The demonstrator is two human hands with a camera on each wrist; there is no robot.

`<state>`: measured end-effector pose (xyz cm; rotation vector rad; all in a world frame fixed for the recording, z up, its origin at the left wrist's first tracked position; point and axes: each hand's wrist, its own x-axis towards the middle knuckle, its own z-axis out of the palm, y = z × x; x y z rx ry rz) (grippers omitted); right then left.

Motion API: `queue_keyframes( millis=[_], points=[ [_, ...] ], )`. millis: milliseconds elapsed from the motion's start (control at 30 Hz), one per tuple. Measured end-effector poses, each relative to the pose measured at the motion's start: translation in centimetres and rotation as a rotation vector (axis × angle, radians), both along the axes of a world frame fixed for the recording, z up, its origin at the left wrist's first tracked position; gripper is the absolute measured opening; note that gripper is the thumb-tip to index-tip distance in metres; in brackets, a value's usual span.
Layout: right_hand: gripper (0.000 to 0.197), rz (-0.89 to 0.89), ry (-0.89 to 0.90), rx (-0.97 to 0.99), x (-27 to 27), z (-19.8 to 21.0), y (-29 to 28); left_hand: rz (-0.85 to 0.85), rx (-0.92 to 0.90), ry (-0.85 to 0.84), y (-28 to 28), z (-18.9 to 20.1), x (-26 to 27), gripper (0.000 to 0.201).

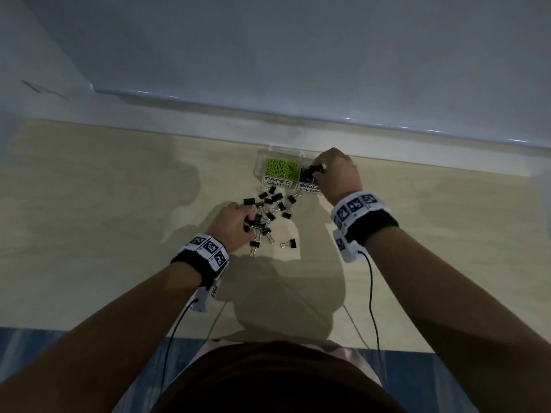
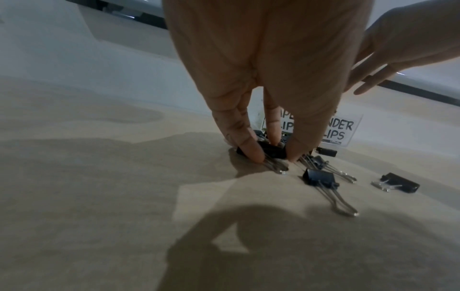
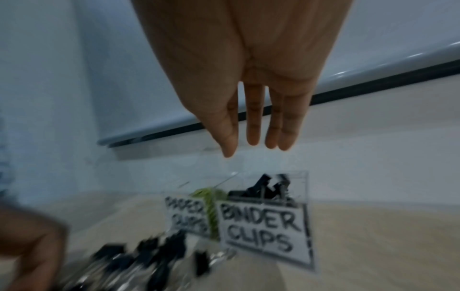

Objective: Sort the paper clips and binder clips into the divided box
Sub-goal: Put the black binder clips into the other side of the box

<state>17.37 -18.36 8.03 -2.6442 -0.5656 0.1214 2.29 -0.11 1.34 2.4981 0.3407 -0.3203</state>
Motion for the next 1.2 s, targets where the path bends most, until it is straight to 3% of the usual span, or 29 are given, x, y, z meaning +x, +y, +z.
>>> queue_keyframes(
  millis=[67, 133, 233, 300, 367, 533, 667, 900, 1200],
  points=[
    [0.017, 0.129, -0.058, -0.024, -1.6, -1.3, 0.9, 0.009, -0.002, 0.010, 0.2, -0.2, -0.2, 0.028],
    [0.020, 0.253, 0.037, -0.065, -3.5, -2.8, 1.9, 0.020, 0.013, 0.017, 0.4, -0.4, -0.4, 0.035],
    [0.048, 0.388, 0.206, -0.271, -5.1, -5.1, 3.0, 0.043, 0.084, 0.093, 0.4, -0.3, -0.6, 0.060],
    [0.068, 0.399, 0.274, -0.359, -5.3, -5.9, 3.2, 0.060, 0.110, 0.136, 0.2, -0.2, -0.6, 0.071],
    [0.072, 0.373, 0.306, -0.359, -5.3, -6.3, 3.1, 0.076, 0.075, 0.137, -0.2, -0.3, -0.5, 0.067],
    [0.050, 0.331, 0.312, -0.252, -5.9, -7.2, 2.6, 0.138, -0.062, 0.070, -1.1, -0.3, -0.5, 0.046],
    [0.030, 0.308, 0.337, -0.182, -6.3, -7.0, 2.3, 0.112, -0.044, 0.067, -1.2, -0.1, -0.5, 0.037],
    [0.036, 0.296, 0.353, -0.210, -6.7, -6.2, 2.1, 0.041, 0.031, 0.098, -1.7, 0.3, -0.1, 0.028],
    [0.023, 0.299, 0.343, -0.227, -7.0, -5.7, 1.8, -0.037, 0.055, 0.063, -1.9, 0.3, 0.0, 0.021]
  ],
)
